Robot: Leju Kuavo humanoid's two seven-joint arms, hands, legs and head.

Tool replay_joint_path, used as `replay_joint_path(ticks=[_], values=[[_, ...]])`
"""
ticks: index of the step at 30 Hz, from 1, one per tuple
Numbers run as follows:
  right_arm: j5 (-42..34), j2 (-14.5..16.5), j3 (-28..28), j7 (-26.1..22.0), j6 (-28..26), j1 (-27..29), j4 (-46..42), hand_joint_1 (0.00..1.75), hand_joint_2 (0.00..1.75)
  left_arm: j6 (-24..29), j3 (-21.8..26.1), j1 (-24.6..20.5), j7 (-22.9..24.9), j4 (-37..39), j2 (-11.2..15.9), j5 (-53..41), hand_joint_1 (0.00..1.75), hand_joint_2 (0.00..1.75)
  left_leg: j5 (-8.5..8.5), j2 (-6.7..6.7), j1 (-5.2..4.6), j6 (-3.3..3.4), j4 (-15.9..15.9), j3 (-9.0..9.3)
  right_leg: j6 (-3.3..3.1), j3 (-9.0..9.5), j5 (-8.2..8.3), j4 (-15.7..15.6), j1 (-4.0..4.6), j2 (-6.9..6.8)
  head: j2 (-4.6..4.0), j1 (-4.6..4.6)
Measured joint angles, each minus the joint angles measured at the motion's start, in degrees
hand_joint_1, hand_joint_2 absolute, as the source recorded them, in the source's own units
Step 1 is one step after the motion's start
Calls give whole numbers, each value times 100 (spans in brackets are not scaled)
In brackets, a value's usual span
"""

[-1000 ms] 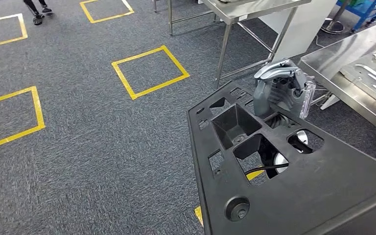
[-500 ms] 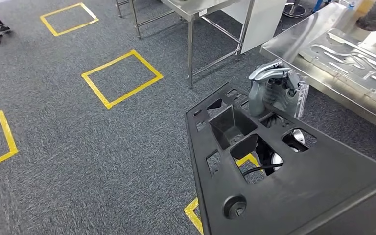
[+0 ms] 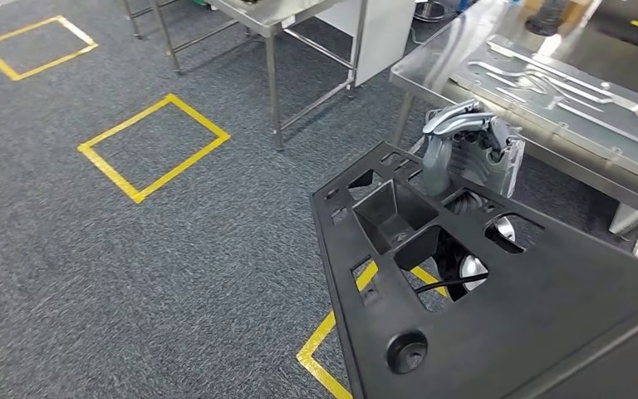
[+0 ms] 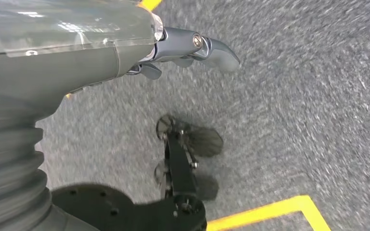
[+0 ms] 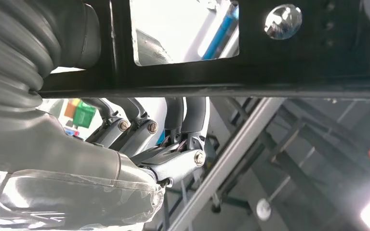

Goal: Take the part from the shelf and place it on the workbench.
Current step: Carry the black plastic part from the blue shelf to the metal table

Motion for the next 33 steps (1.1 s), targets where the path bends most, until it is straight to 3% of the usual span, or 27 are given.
replay_joint_path(ticks=[2, 3, 5, 7, 9, 11, 13, 15, 16, 17, 18, 20, 22, 24, 26, 28, 30, 32, 33], values=[[-30, 7, 0, -8, 11, -1, 29, 175, 175, 3, 11, 10, -2, 0, 3, -1, 0, 175, -13, 147, -17, 8, 2, 2, 26, -278, -165, 550, -20, -64, 0, 0], [-37, 7, 0, -9, 11, 0, 44, 175, 175, 4, 14, 10, -2, 0, 4, -1, 0, 175, -23, 217, -23, 5, 3, 8, 25, -265, -91, 522, -24, -81, 0, 0], [-43, 7, 0, -12, 11, -6, 65, 175, 175, 4, 16, 7, -2, 0, 3, -2, 0, 175, -50, 346, -34, -13, 2, 41, -18, 100, 276, -161, -7, -213, 0, 0], [-49, 7, 0, -19, 11, -22, 71, 175, 175, 4, 16, 6, -2, 0, 2, -2, 0, 175, -89, 452, -67, -58, 9, 74, -100, 479, 505, -880, 59, -426, 0, 0], [-55, 5, 0, -24, 11, -34, 74, 175, 175, 4, 18, 4, -3, 0, 2, -3, 0, 175, -123, 560, -93, -114, 7, 99, -167, 559, 512, -1076, 110, -454, 0, 0], [-57, -4, 1, -24, 10, -34, 82, 175, 175, 6, 20, -5, -4, 0, 3, -4, 0, 175, -164, 637, -89, -171, 6, 134, -224, 562, 533, -1109, 90, -316, 0, 0], [-57, -27, 3, -23, 9, -52, 91, 175, 175, 8, 21, -14, -11, 0, 2, -4, 0, 175, -343, 440, -71, -219, 247, 52, -281, 593, 564, -1164, 49, -197, 0, 0], [-63, -54, 13, -21, 10, -73, 105, 175, 175, 11, 21, -4, -17, 0, -1, -9, 0, 175, -697, 139, -52, -248, 954, -279, -316, 606, 575, -1181, 36, -78, 0, 0], [-70, -63, 20, -20, 10, -74, 114, 175, 175, 15, 22, 8, -18, 0, -2, -11, 0, 175, -843, 71, -49, -256, 1349, -482, -323, 606, 573, -1177, 40, -5, 0, 0], [-81, -72, 27, -19, 11, -69, 122, 175, 175, 20, 23, 21, -17, 0, -2, -13, 0, 175, -891, 45, -47, -262, 1607, -630, -326, 606, 571, -1171, 42, 73, 0, 0], [-93, -77, 32, -18, 11, -65, 126, 175, 175, 26, 24, 29, -17, 0, -2, -13, 0, 175, -823, 34, -45, -263, 1655, -686, -325, 607, 568, -1162, 42, 155, 0, 0], [-113, -81, 35, -18, 9, -64, 129, 175, 175, 37, 27, 30, -15, 0, -1, -11, 0, 175, -397, -51, -30, -254, 1088, -489, -304, 611, 554, -1131, 33, 314, 0, 0], [-127, -84, 36, -17, 8, -67, 131, 175, 175, 50, 35, 28, -5, 0, 1, -7, 0, 175, -81, -346, 4, -226, 374, -197, -254, 581, 535, -1080, 24, 462, 0, -1], [-145, -88, 37, -18, 8, -63, 134, 175, 175, 57, 51, 30, 12, 0, 1, -4, 0, 175, -45, -512, 5, -179, 126, -98, -180, 524, 543, -1054, 1, 596, 0, -1], [-157, -89, 37, -21, 8, -49, 135, 175, 175, 57, 62, 20, 24, 0, -6, -4, 0, 175, -23, -388, -6, -109, 83, -80, -102, 496, 566, -1068, -22, 703, 0, 0], [-164, -89, 37, -26, 7, -46, 134, 175, 175, 57, 66, 5, 25, 0, -10, -3, 0, 175, 7, -231, 5, -30, 21, -37, -48, 401, 442, -870, -4, 495, 0, 1], [-176, -80, 37, -36, 5, -41, 135, 175, 175, 57, 75, 9, 25, 0, -8, -3, 0, 175, 11, -75, -10, 21, -10, -11, -11, 97, 117, -233, 7, 117, 0, 1], [-194, -72, 37, -48, 5, -4, 140, 175, 175, 58, 90, 20, 29, 0, -6, -4, 0, 175, -3, 82, -39, 38, -8, -8, 13, -237, -115, 421, -14, -38, 0, 0], [-204, -72, 37, -56, 5, 18, 141, 175, 175, 58, 97, 21, 32, 0, -4, -4, 0, 175, -12, 160, -49, 39, -7, -4, 14, -281, -95, 500, -20, -66, 0, 0]])
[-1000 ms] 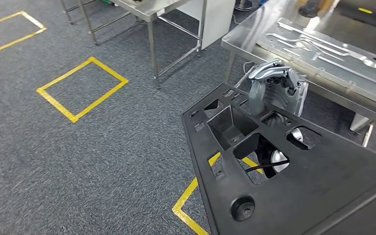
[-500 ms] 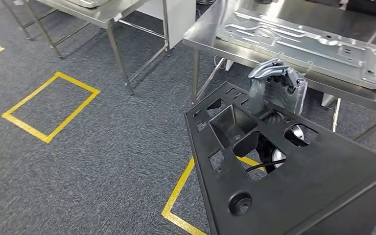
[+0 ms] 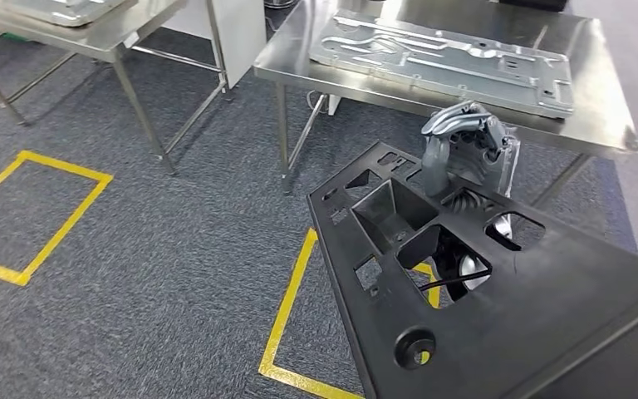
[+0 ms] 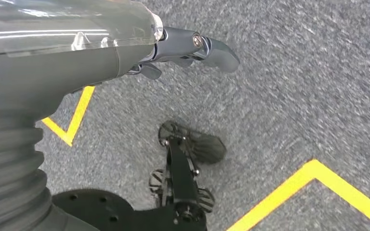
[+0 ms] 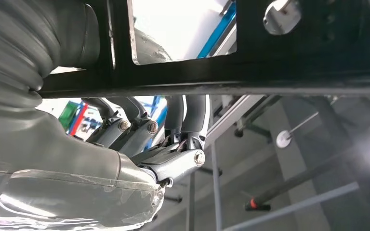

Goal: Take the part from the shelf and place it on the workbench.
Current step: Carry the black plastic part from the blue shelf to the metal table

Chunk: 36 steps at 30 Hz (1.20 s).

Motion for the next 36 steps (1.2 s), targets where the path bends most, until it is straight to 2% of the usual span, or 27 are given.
replay_joint_path(ticks=[1, 3, 5, 6, 8, 9, 11, 12, 13, 14, 15, 16, 17, 19, 21, 22, 23, 24, 26, 27, 28, 29, 30, 31, 32, 34, 36], values=[[-8, 0, 0, -8, 1, 17, 1, 175, 175, 1, 6, -1, 2, 0, 1, 1, 0, 175, -10, 74, -8, -2, 0, 8, -8, 76, 115, -147, -1, -25, 0, 0], [-16, 0, -4, -19, 0, 28, -3, 175, 175, -1, 13, -5, 3, 0, 2, 5, 0, 175, -38, 202, -22, -20, 0, 42, -61, 496, 450, -931, 26, -183, 0, 0], [-24, 0, -10, -22, 1, 27, -6, 175, 175, -2, 18, -8, 4, 0, 2, 10, 0, 175, -76, 306, -46, -66, 1, 75, -132, 811, 621, -1517, 80, -342, 0, 0], [-28, -1, -12, -23, 1, 28, -7, 175, 175, -2, 20, -10, 6, 0, 2, 12, 0, 175, -92, 354, -52, -96, -2, 90, -161, 855, 625, -1612, 106, -366, 0, 0], [-33, -5, -20, -25, 1, 35, -9, 175, 175, -2, 22, -21, 9, 0, 2, 17, 0, 175, -122, 453, -53, -159, -14, 114, -210, 859, 644, -1632, 107, -236, 0, -1], [-33, -12, -24, -26, 1, 41, -14, 175, 175, -2, 22, -28, 9, 0, 5, 20, 0, 175, -160, 418, -45, -188, 18, 117, -236, 874, 660, -1663, 93, -178, 0, -1], [-33, -33, -28, -28, 2, 47, -24, 175, 175, -4, 23, -30, 7, 0, 8, 23, 0, 175, -385, 182, -29, -228, 375, -26, -293, 910, 692, -1719, 56, -69, 0, -1], [-33, -45, -28, -27, 4, 54, -25, 175, 175, -6, 24, -22, 8, 0, 10, 24, 0, 175, -562, 26, -15, -238, 731, -185, -307, 917, 693, -1725, 57, -14, 0, -1], [-33, -54, -28, -26, 5, 63, -25, 175, 175, -8, 25, -7, 9, 0, 9, 24, 0, 175, -737, -65, -11, -246, 1139, -391, -319, 917, 691, -1720, 57, 51, 0, -1], [-33, -58, -28, -24, 6, 77, -23, 175, 175, -9, 25, 6, 11, 0, 9, 24, 0, 175, -845, -104, -9, -255, 1479, -577, -324, 917, 689, -1714, 60, 124, 0, 0], [-33, -61, -28, -24, 6, 90, -22, 175, 175, -8, 25, 16, 11, 0, 9, 24, 0, 175, -847, -120, -6, -261, 1658, -696, -324, 917, 685, -1706, 61, 201, 0, 0], [-33, -62, -28, -24, 6, 98, -22, 175, 175, -8, 26, 19, 12, 0, 10, 24, 0, 175, -729, -128, -2, -263, 1612, -711, -319, 918, 680, -1694, 60, 280, 0, 0], [-33, -63, -28, -26, 6, 102, -21, 175, 175, -8, 26, 15, 11, 0, 10, 24, 0, 175, -513, -154, 7, -261, 1345, -621, -308, 920, 671, -1677, 56, 358, 0, 0], [-34, -67, -28, -43, 10, 102, -22, 175, 175, -8, 27, 7, 10, 0, 15, 25, 0, 175, -103, -410, 42, -242, 558, -314, -263, 901, 641, -1618, 48, 506, 0, 0], [-39, -73, -28, -73, 22, 107, -19, 175, 175, -8, 29, 5, 7, 0, 17, 27, 0, 175, 21, -634, 60, -203, 142, -145, -199, 848, 632, -1573, 27, 636, 0, -1], [-43, -74, -28, -87, 28, 113, -16, 175, 175, -8, 31, 3, 5, 0, 18, 32, 0, 175, 3, -633, 47, -175, 122, -130, -159, 822, 642, -1573, 15, 701, 0, -1], [-45, -74, -28, -96, 30, 122, -15, 175, 175, -8, 31, -2, 1, 0, 18, 36, 0, 175, 17, -567, 41, -135, 110, -123, -119, 806, 655, -1584, 0, 756, 0, -1], [-46, -74, -30, -105, 29, 129, -15, 175, 175, -8, 31, -10, -3, 0, 19, 40, 0, 175, 32, -497, 37, -94, 81, -105, -87, 791, 647, -1569, -5, 713, 0, -1], [-46, -70, -34, -119, 28, 130, -15, 175, 175, -10, 33, -18, -15, 0, 21, 51, 0, 175, 63, -345, 42, -14, 12, -63, -39, 654, 476, -1288, 11, 418, 0, -1], [-47, -63, -37, -124, 27, 132, -15, 175, 175, -13, 34, -14, -20, 0, 25, 56, 0, 175, 65, -269, 32, 9, -4, -49, -25, 509, 320, -986, 11, 228, 0, 0], [-47, -56, -37, -125, 26, 136, -10, 175, 175, -16, 37, -4, -23, 0, 30, 60, 0, 175, 59, -193, 19, 25, -9, -45, -7, 318, 148, -612, 6, 113, 0, 0], [-47, -49, -37, -126, 26, 148, -4, 175, 175, -18, 39, 4, -26, 0, 36, 61, 0, 175, 53, -114, 8, 30, -8, -45, 7, 139, 22, -267, -6, 59, 0, 0], [-44, -46, -37, -126, 25, 165, 3, 175, 175, -20, 40, 7, -29, 0, 40, 61, 0, 175, 45, -35, 2, 32, -7, -43, 17, 28, -17, -61, -16, 28, 0, 0], [-38, -46, -37, -128, 23, 180, 9, 175, 175, -22, 42, 7, -34, 0, 44, 61, 0, 175, 35, 41, -2, 29, -6, -39, 21, 25, 42, -60, -21, 3, 0, 0], [-27, -46, -37, -130, 17, 191, 12, 175, 175, -27, 42, 5, -40, 0, 45, 61, 0, 175, 25, 103, -4, 20, -6, -29, 18, 144, 188, -284, -21, -32, 0, 0], [17, -46, -37, -136, -10, 196, 12, 175, 175, -43, 42, -1, -56, 0, 46, 61, 0, 175, -6, 188, -13, -21, -3, 1, -13, 587, 513, -1079, -1, -123, 0, 0], [79, -48, -37, -141, -55, 200, 11, 175, 175, -66, 42, -19, -68, 0, 46, 61, 0, 175, -38, 240, -28, -81, 3, 27, -71, 863, 638, -1570, 35, -163, 0, -1]])
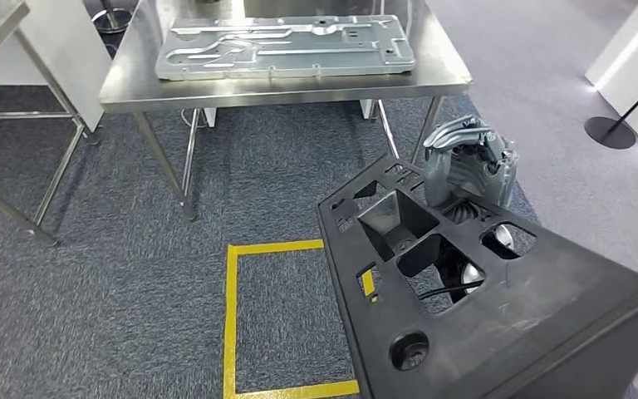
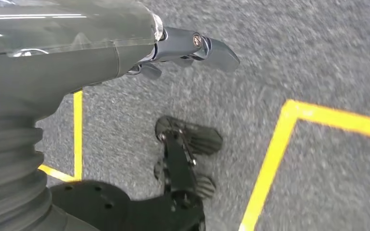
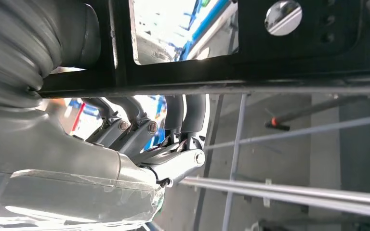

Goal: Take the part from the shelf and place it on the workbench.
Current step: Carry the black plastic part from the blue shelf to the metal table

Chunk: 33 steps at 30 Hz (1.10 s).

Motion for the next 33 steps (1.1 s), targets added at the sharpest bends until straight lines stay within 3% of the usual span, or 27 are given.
replay_joint_path(ticks=[3, 5, 8, 9, 10, 11, 13, 15, 18, 20, 21, 23, 24, 25, 26, 28, 29, 31, 33], values=[[40, -5, -1, -1, -44, 10, -5, 175, 175, -38, 0, -32, -8, 0, 1, 1, 0, 175, -35, 35, 7, -94, -3, 38, -95, 44, -4, -84, 17, 46, 0, 0], [47, -17, -2, -4, -48, 1, -14, 175, 175, -54, 1, -29, -8, 0, 2, 1, 0, 175, -202, -108, 26, -142, 241, -50, -163, 92, 13, -136, -8, 71, 0, 1], [53, -34, -2, -8, -49, 7, -17, 175, 175, -73, 3, 9, -7, 0, 5, 1, 0, 175, -719, -341, 42, -181, 1348, -591, -226, 120, 1, -150, -3, 113, 0, 1], [57, -36, -2, -8, -50, 17, -16, 175, 175, -78, 4, 23, -7, 0, 8, 0, 0, 175, -780, -358, 42, -188, 1623, -746, -233, 124, -8, -146, 3, 138, 0, 1], [64, -36, -2, -8, -52, 24, -16, 175, 175, -85, 4, 32, -7, 0, 10, -1, 0, 175, -721, -363, 42, -189, 1688, -808, -233, 131, -19, -140, 8, 167, 0, 1], [74, -36, -2, -9, -55, 30, -15, 175, 175, -96, 4, 37, -7, 0, 13, -2, 0, 175, -549, -363, 42, -184, 1521, -758, -228, 145, -34, -133, 9, 195, 0, 1], [98, -36, -2, -22, -63, 40, -15, 175, 175, -113, 4, 37, -9, 0, 27, -4, 0, 175, -99, -383, 43, -156, 756, -439, -198, 180, -82, -107, 12, 237, 0, 1], [117, -38, -2, -44, -80, 53, -15, 175, 175, -122, 4, 29, -18, 0, 42, -7, 0, 175, 81, -416, 32, -95, 178, -192, -144, 177, -131, -78, 26, 272, 0, 1], [133, -40, -4, -63, -93, 93, -15, 175, 175, -132, 4, 29, -39, 0, 50, -17, 0, 175, 42, -422, 25, 25, 21, -117, -39, 173, -127, -25, 34, 291, 0, 1], [137, -39, -10, -74, -94, 100, -16, 175, 175, -138, 4, 29, -51, 0, 50, -19, 0, 175, 29, -413, 31, 91, -1, -36, 17, 95, -226, 193, 21, 246, 0, 1], [139, -36, -13, -79, -93, 98, -16, 175, 175, -139, 4, 27, -56, 0, 52, -18, 0, 175, 16, -409, 33, 116, -6, 0, 46, -38, -348, 454, 10, 220, 0, 1], [145, -29, -15, -87, -92, 102, -7, 175, 175, -139, 5, 27, -63, 0, 56, -14, 0, 175, -31, -402, 25, 141, -4, 50, 76, -483, -639, 1211, -3, 192, 0, 1], [149, -27, -15, -88, -90, 109, 1, 175, 175, -139, 7, 30, -66, 0, 58, -10, 0, 175, -62, -400, 21, 140, -3, 79, 80, -692, -713, 1507, -11, 190, 0, 1], [152, -27, -15, -88, -89, 113, 8, 175, 175, -140, 8, 35, -69, 0, 59, -5, 0, 175, -98, -399, 18, 133, -2, 118, 76, -817, -682, 1623, -19, 189, 0, 1], [156, -27, -15, -88, -88, 114, 14, 175, 175, -143, 8, 40, -75, 0, 60, -2, 0, 175, -141, -400, 17, 123, -2, 171, 70, -823, -534, 1511, -26, 187, 0, 1], [161, -27, -15, -88, -89, 108, 15, 175, 175, -152, 7, 45, -93, 0, 60, 0, 0, 175, -249, -399, 18, 93, -8, 304, 41, -558, -33, 778, -30, 159, 0, 1], [164, -25, -15, -88, -90, 104, 16, 175, 175, -158, 7, 43, -103, 0, 59, -3, 0, 175, -300, -397, 16, 68, -14, 368, 20, -420, 104, 417, -11, 132, 0, 1], [174, -23, -16, -88, -94, 104, 13, 175, 175, -173, 7, 39, -116, 0, 59, -24, 0, 175, -374, -381, 14, -1, -40, 451, -55, -279, 169, 56, 39, 88, 0, 1], [186, -33, -18, -88, -108, 110, 2, 175, 175, -188, 7, 36, -120, 0, 59, -47, 0, 175, -373, -362, 17, -78, 13, 490, -149, -211, 119, 5, 60, 103, 0, -1]])
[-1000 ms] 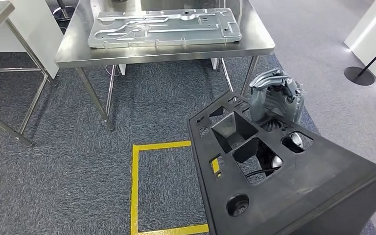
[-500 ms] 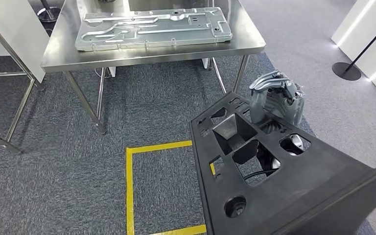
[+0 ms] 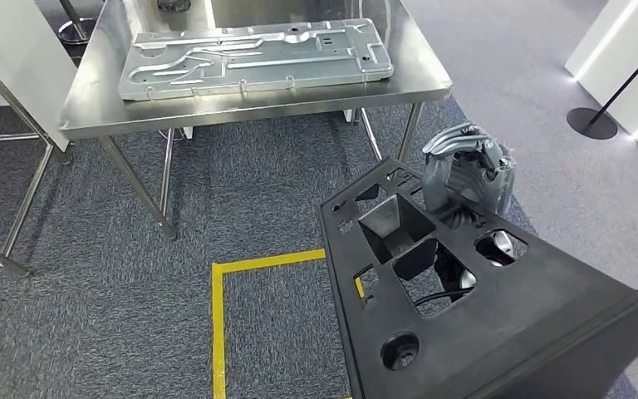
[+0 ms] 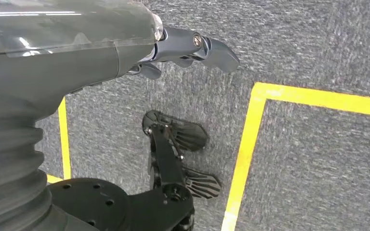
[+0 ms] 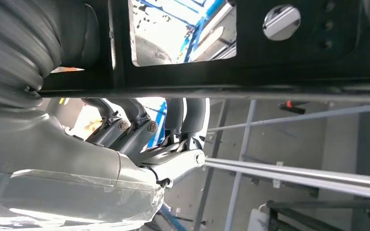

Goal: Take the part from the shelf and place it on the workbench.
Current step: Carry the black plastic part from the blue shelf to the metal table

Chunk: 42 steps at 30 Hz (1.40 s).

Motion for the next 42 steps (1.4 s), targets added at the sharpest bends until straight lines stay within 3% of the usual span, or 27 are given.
replay_joint_path(ticks=[2, 4, 6, 7, 8, 9, 12, 13, 14, 15, 17, 19, 21, 23, 24, 25, 27, 28, 29, 31, 33, 34, 36, 38, 39, 42], values=[[7, -33, -2, -3, -14, -3, -13, 175, 175, -14, -1, -7, -4, 0, 0, -11, 0, 175, 83, 1, 13, -49, 411, -166, -80, 157, -64, -49, -11, 19, 0, 1], [8, -60, -2, -9, -20, -2, -21, 175, 175, -23, -2, -12, -5, 0, 0, -22, 0, 175, 21, -8, 24, -79, 1129, -621, -136, 324, -168, -74, -10, 24, 0, 1], [9, -65, -2, -11, -21, 17, -21, 175, 175, -23, -2, 4, -1, 0, 0, -34, 0, 175, -328, -9, 24, -96, 1658, -1105, -158, 462, -289, -75, 2, 54, 0, -1], [10, -66, -2, -11, -21, 26, -21, 175, 175, -22, -2, 15, 1, 0, 0, -38, 0, 175, -487, -10, 23, -90, 1722, -1264, -162, 542, -354, -75, 10, 75, 0, -1], [11, -66, -2, -11, -21, 31, -21, 175, 175, -21, -2, 26, 3, 0, 0, -40, 0, 175, -537, -11, 21, -74, 1625, -1347, -162, 633, -425, -75, 18, 95, 0, -1], [12, -66, -2, -11, -21, 34, -21, 175, 175, -21, -2, 33, 3, 0, 2, -41, 0, 175, -432, -13, 15, -48, 1382, -1358, -161, 732, -500, -75, 24, 109, 0, 0], [14, -66, -2, -10, -25, 43, -16, 175, 175, -15, -2, 51, 4, 0, 22, -44, 0, 175, 572, -34, -50, 43, 401, -1220, -120, 954, -715, -78, 36, 134, 0, 1], [17, -66, -2, -8, -27, 49, -14, 175, 175, -11, -2, 56, 5, 0, 30, -46, 0, 175, 809, -43, -74, 69, 227, -1188, -91, 996, -765, -95, 35, 145, 0, 0], [21, -66, -3, -5, -29, 54, -13, 175, 175, -7, -2, 55, 5, 0, 38, -48, 0, 175, 900, -50, -84, 89, 147, -1163, -55, 1028, -773, -83, 38, 155, 0, 0], [25, -66, -6, -5, -34, 56, -14, 175, 175, -4, -2, 50, 6, 0, 41, -49, 0, 175, 879, -52, -83, 117, 117, -1112, -19, 1032, -754, -65, 36, 160, 0, 0], [28, -66, -14, -11, -43, 52, -18, 175, 175, 7, -2, 40, 4, 0, 41, -46, 0, 175, 863, -51, -68, 174, 16, -988, 41, 916, -645, 219, 24, 134, 0, 1], [28, -63, -25, -16, -48, 54, -19, 175, 175, 16, -2, 32, 3, 0, 41, -46, 0, 175, 794, -54, -54, 213, -52, -842, 96, 519, -683, 844, -2, 104, 0, 1], [28, -60, -32, -16, -48, 69, -17, 175, 175, 22, -2, 30, 3, 0, 42, -45, 0, 175, 673, -58, -51, 222, -69, -698, 150, 24, -1020, 1428, -39, 94, 0, 1], [28, -59, -36, -16, -47, 84, -11, 175, 175, 28, -2, 35, 4, 0, 42, -41, 0, 175, 535, -68, -45, 210, -69, -522, 192, -254, -1326, 1499, -85, 85, 0, 1], [28, -59, -39, -16, -47, 87, -6, 175, 175, 30, -2, 36, 5, 0, 42, -36, 0, 175, 458, -72, -40, 198, -69, -415, 212, -281, -1280, 1298, -105, 77, 0, 1], [29, -59, -43, -16, -47, 87, -1, 175, 175, 31, -2, 36, 5, 0, 42, -29, 0, 175, 378, -75, -35, 181, -69, -307, 220, -245, -1041, 971, -124, 63, 0, 1], [30, -59, -52, -18, -46, 88, 17, 175, 175, 33, -2, 28, 5, 0, 42, -17, 0, 175, 215, -83, -36, 123, -55, -132, 209, -144, -300, 290, -132, 13, 0, 2], [32, -59, -57, -22, -46, 92, 27, 175, 175, 33, -2, 23, 6, 0, 42, -14, 0, 175, 138, -85, -36, 84, -61, -81, 178, -105, -31, 98, -120, -6, 0, 2], [34, -59, -60, -27, -45, 94, 37, 175, 175, 33, -2, 19, 6, 0, 40, -13, 0, 175, 97, -87, -38, 42, -37, -40, 140, -83, 101, 11, -107, -12, 0, 1], [39, -69, -63, -39, -45, 84, 44, 175, 175, 31, -2, 12, 4, 0, 38, -13, 0, 175, 85, -83, -21, -32, 38, -10, 49, 7, 90, -18, -90, 6, 0, -2], [41, -104, -63, -44, -45, 57, 46, 175, 175, 26, -2, 2, 2, 0, 33, -13, 0, 175, 101, -79, -1, -75, 412, -171, -37, 128, 36, -53, -81, 15, 0, -2], [41, -126, -63, -45, -44, 48, 50, 175, 175, 22, -2, -3, 2, 0, 30, -13, 0, 175, 41, -78, 7, -87, 727, -356, -71, 184, 0, -63, -75, 15, 0, -3], [41, -152, -63, -46, -40, 42, 60, 175, 175, 16, -2, -3, 1, 0, 27, -13, 0, 175, -265, -78, 9, -110, 1417, -836, -114, 283, -96, -68, -50, 20, 0, -2], [41, -157, -63, -46, -34, 45, 76, 175, 175, 14, -2, 13, 1, 0, 27, -14, 0, 175, -511, -78, 3, -86, 1652, -1149, -136, 414, -203, -69, -18, 38, 0, -3], [41, -157, -63, -45, -30, 44, 87, 175, 175, 9, -2, 21, 1, 0, 27, -14, 0, 175, -438, -79, -8, -50, 1485, -1168, -141, 490, -258, -71, -4, 47, 0, -2], [57, -158, -63, -30, -19, 34, 115, 175, 175, -14, -2, 31, -5, 0, 40, -17, 0, 175, 339, -85, -93, 106, 404, -903, -132, 685, -401, -81, 16, 57, 0, -2]])
